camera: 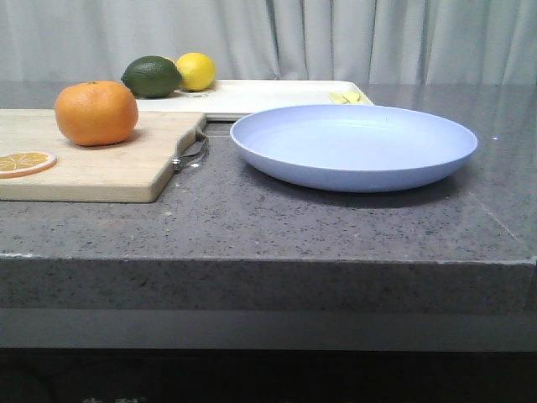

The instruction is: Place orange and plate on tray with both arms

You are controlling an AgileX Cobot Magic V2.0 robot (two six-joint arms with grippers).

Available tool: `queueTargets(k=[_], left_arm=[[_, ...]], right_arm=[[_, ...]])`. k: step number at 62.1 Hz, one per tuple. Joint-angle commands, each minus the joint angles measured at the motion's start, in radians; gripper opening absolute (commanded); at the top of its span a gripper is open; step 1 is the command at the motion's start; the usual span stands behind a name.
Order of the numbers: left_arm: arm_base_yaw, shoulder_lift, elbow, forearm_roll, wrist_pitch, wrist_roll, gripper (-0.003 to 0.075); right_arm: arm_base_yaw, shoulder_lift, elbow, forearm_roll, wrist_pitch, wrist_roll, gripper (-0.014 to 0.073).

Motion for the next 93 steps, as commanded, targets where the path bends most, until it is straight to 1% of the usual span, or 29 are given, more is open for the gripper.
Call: queueTargets(k=[1, 5, 7, 9, 11, 12, 14, 15, 18, 19, 21, 23, 26, 27, 29, 45, 56, 59, 70, 75, 78, 85, 93], left_arm=[[0.002, 0.026, -0.038, 0.0, -0.096, 0.002, -0.0017], [0.002, 0.026, -0.038, -0.001, -0.096, 0.002, -0.0002], [0.002, 0.026, -0.038, -0.001, -0.096, 0.002, 0.0024], [0.002, 0.026, -0.038, -0.001, -0.096, 0.002, 0.0066], [0.002, 0.026, -0.038, -0.001, -0.096, 0.002, 0.0125], [0.002, 0.026, -0.038, -0.001, -0.096, 0.002, 0.0167], [0.002, 0.026, -0.038, -0.001, -0.096, 0.002, 0.0232], [0.002, 0.026, -0.038, -0.003, -0.096, 0.002, 0.0286], [0.002, 0.026, -0.038, -0.012, -0.094, 0.002, 0.0401], [0.002, 0.026, -0.038, -0.012, -0.094, 0.002, 0.0459], [0.002, 0.026, -0.038, -0.012, -0.094, 0.002, 0.0548], [0.002, 0.026, -0.038, -0.012, -0.094, 0.002, 0.0623], [0.002, 0.026, -0.038, -0.012, -0.094, 0.002, 0.0696], [0.002, 0.026, -0.038, -0.012, -0.094, 0.002, 0.0709], [0.002, 0.026, -0.038, -0.012, -0.094, 0.002, 0.07], [0.002, 0.028, -0.038, -0.012, -0.096, 0.002, 0.061], [0.002, 0.031, -0.04, -0.019, -0.156, 0.002, 0.0557], [0.002, 0.049, -0.051, -0.019, -0.158, 0.002, 0.0556], [0.002, 0.19, -0.172, -0.025, -0.031, 0.002, 0.0556], [0.0, 0.283, -0.254, -0.066, 0.055, 0.002, 0.0556], [-0.002, 0.34, -0.317, -0.079, 0.131, 0.002, 0.0556], [-0.035, 0.48, -0.465, -0.079, 0.292, 0.002, 0.0556], [-0.096, 0.638, -0.621, -0.079, 0.433, 0.002, 0.0556]], right_arm=[[-0.001, 0.025, -0.04, 0.004, -0.1, 0.002, -0.0031], [-0.001, 0.025, -0.04, 0.004, -0.1, 0.002, 0.0028], [-0.001, 0.024, -0.04, 0.004, -0.099, 0.002, 0.0088], [-0.001, 0.024, -0.04, 0.004, -0.099, 0.002, 0.015], [-0.001, 0.024, -0.04, 0.004, -0.099, 0.002, 0.0204], [-0.001, 0.024, -0.04, 0.004, -0.098, 0.002, 0.0234], [-0.001, 0.024, -0.04, 0.004, -0.098, 0.002, 0.0307], [-0.001, 0.024, -0.04, 0.004, -0.098, 0.002, 0.0352], [-0.001, 0.024, -0.039, 0.004, -0.098, 0.002, 0.0449], [-0.001, 0.024, -0.039, 0.004, -0.098, 0.002, 0.0486], [-0.001, 0.024, -0.039, 0.004, -0.098, 0.002, 0.0542], [-0.001, 0.024, -0.039, 0.004, -0.098, 0.002, 0.0581], [-0.001, 0.024, -0.039, 0.004, -0.098, 0.002, 0.0634], [-0.001, 0.024, -0.039, 0.004, -0.098, 0.002, 0.065], [-0.001, 0.024, -0.039, 0.004, -0.098, 0.002, 0.0662], [-0.001, 0.024, -0.039, 0.004, -0.098, 0.002, 0.0652], [-0.001, 0.024, -0.039, 0.004, -0.098, 0.002, 0.0652], [-0.001, 0.024, -0.039, 0.004, -0.098, 0.002, 0.0652], [-0.001, 0.024, -0.039, 0.004, -0.098, 0.002, 0.0652], [-0.001, 0.024, -0.039, 0.004, -0.098, 0.002, 0.0652], [-0.001, 0.024, -0.039, 0.004, -0.098, 0.002, 0.0652], [-0.001, 0.024, -0.039, 0.004, -0.098, 0.002, 0.0652], [-0.001, 0.024, -0.039, 0.004, -0.098, 0.002, 0.0652]])
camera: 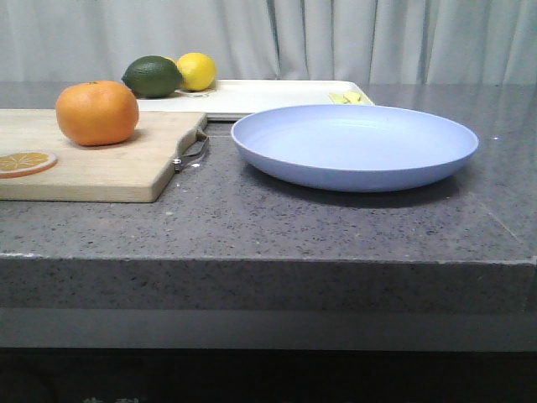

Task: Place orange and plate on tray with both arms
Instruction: 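Lower the left gripper over the orange on the cutting board and close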

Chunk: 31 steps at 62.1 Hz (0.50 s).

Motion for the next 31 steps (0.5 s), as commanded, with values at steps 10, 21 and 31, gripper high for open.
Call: queueTargets(k=[10, 21, 31], left_arm=[[-0.141, 0.237, -0.307, -0.013, 0.124, 0.011, 0.0556], [-0.202, 0.389, -0.46, 0.042, 0.167, 0.011, 0.0557], [-0.208, 0.484, -0.553, 0.054, 0.23, 0.011, 0.0557]], right_arm=[[-0.001, 0.006, -0.037, 0.003, -0.086, -0.001, 0.0652], [-0.001, 0.006, -0.037, 0.003, -0.086, -0.001, 0.0652], [-0.001, 0.006, -0.037, 0.003, -0.086, -0.001, 0.0652]])
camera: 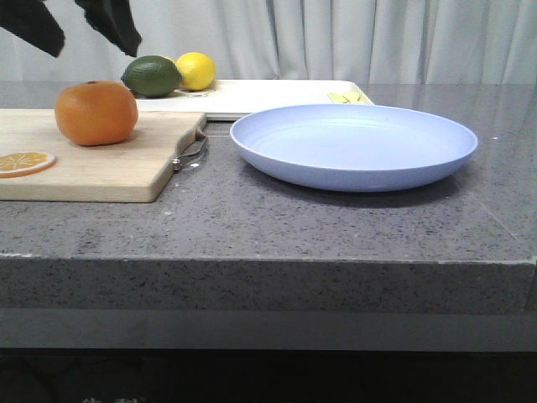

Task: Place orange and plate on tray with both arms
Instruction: 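Lower the left gripper over the orange on the cutting board and close, then lift the orange with the left gripper and carry it over the blue plate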

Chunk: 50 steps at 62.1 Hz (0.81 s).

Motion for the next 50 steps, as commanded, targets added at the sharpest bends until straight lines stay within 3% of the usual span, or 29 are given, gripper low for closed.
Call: queueTargets(k=[1, 23, 38, 50], left_arm=[[-0.006, 0.007, -0.074, 0.007, -0.003, 0.0, 0.0557], [-0.01, 0.104, -0.106, -0.001, 0.164, 0.0, 0.0557], [-0.01, 0.104, -0.106, -0.001, 0.199, 0.0, 0.0552], [-0.01, 0.104, -0.106, -0.001, 0.205, 0.0, 0.0384]], right_arm=[[-0.001, 0.006, -0.037, 0.003, -0.085, -0.003, 0.0652], [-0.001, 0.006, -0.037, 0.003, -0.086, -0.003, 0.0652], [-0.001, 0.006, -0.037, 0.003, -0.087, -0.003, 0.0652], [-0.001, 0.006, -0.037, 0.003, -0.086, -0.003, 0.0652]])
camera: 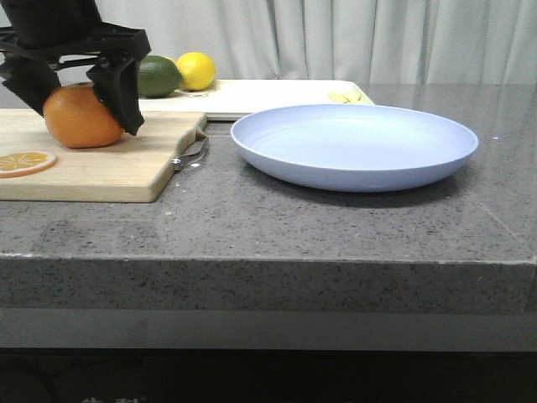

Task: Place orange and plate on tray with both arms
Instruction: 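Lift the orange with the left gripper and carry it over the blue plate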

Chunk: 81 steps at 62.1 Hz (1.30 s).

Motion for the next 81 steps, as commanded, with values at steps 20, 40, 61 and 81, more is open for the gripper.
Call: queueTargets(k=[20, 40, 61, 81], left_arm=[[-0.104, -0.046, -0.178, -0.004, -0.021, 0.026, 0.0324], [-0.335, 0.021, -0.196, -0.008, -0.343, 0.026, 0.0324], [-0.439, 0.13, -0.196, -0.017, -0.468, 0.026, 0.033], [-0.451, 0.153, -0.196, -0.039, -0.47, 0.026, 0.0575]], right_arm=[[-0.001, 0.006, -0.037, 0.003, -0.084, -0.003, 0.0652], [-0.001, 0.006, -0.037, 0.003, -0.084, -0.003, 0.0652], [-0.001, 0.006, -0.037, 0.003, -0.084, -0.003, 0.0652], [-0.001, 0.006, -0.037, 0.003, -0.084, -0.003, 0.0652]])
